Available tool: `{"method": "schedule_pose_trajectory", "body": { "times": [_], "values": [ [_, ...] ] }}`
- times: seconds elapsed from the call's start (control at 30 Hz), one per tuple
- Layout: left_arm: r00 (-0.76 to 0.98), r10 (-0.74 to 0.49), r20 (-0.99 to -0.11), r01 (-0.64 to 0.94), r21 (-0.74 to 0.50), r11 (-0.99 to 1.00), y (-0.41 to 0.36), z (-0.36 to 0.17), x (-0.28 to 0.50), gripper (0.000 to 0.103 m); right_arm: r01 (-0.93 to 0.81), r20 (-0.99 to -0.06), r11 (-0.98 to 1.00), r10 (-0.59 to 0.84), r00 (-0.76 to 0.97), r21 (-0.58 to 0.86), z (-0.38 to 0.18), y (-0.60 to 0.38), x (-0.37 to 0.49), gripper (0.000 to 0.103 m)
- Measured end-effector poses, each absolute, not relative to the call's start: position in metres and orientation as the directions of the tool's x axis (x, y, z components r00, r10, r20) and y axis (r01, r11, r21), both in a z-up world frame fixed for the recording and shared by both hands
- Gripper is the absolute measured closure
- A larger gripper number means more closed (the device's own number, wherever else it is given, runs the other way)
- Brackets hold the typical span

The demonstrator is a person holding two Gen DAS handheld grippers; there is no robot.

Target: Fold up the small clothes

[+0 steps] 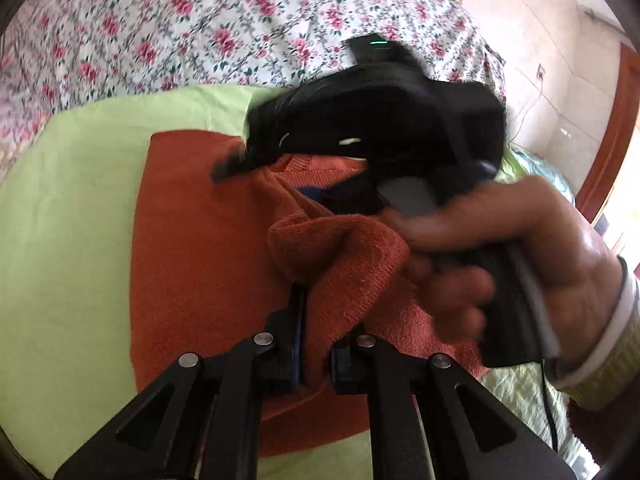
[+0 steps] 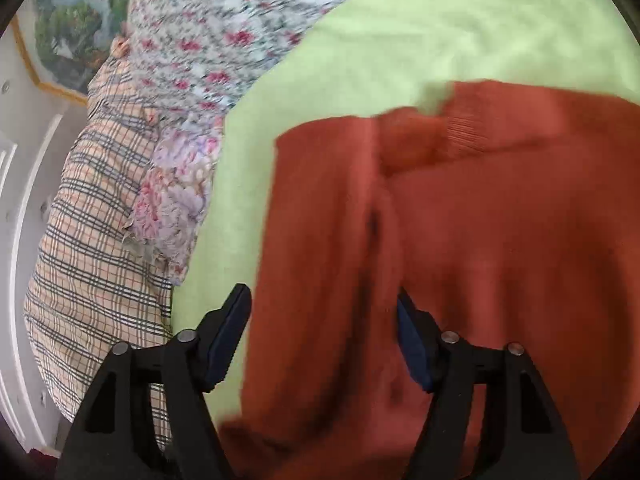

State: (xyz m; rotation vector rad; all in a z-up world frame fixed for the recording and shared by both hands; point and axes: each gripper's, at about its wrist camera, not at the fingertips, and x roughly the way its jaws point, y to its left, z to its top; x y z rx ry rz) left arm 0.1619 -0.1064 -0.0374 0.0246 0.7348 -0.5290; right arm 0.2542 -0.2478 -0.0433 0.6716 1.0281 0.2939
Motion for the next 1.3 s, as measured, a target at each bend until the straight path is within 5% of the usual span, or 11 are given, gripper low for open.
{"method": "schedule_pose_trajectory", "body": {
  "times": [0.07, 0.27, 0.4, 0.87, 1.1, 1.3],
  "values": [
    [0.611, -0.466, -0.640, 0.480, -0.168, 0.861, -0.102, -0.034, 0.156, 0.095, 0.111, -0.719, 0.783, 0.492, 0.491, 0.612, -0.043, -0.248, 0.259, 0.089],
    [0.535, -0.608, -0.586, 0.587, -0.260, 0.767, -0.128, -0.007, 0.142, 0.095, 0.023, -0.639, 0.793, 0.474, 0.605, 0.609, 0.013, -0.275, 0.212, 0.089],
    [0.438, -0.681, -0.587, 0.652, -0.313, 0.690, -0.172, -0.010, 0.138, 0.095, 0.068, -0.664, 0.834, 0.382, 0.643, 0.547, 0.031, -0.316, 0.176, 0.089],
    [0.266, -0.693, -0.670, 0.695, -0.365, 0.619, -0.228, -0.052, 0.131, 0.091, 0.250, -0.749, 0.850, 0.226, 0.623, 0.464, -0.015, -0.385, 0.127, 0.089],
    [0.256, -0.707, -0.660, 0.662, -0.413, 0.626, -0.181, -0.034, 0.110, 0.076, 0.253, -0.747, 0.890, 0.132, 0.651, 0.378, -0.004, -0.375, 0.103, 0.078],
    [0.347, -0.689, -0.637, 0.592, -0.421, 0.687, -0.121, -0.015, 0.119, 0.035, 0.293, -0.760, 0.900, 0.060, 0.647, 0.322, -0.001, -0.367, 0.074, 0.058]
  ]
}}
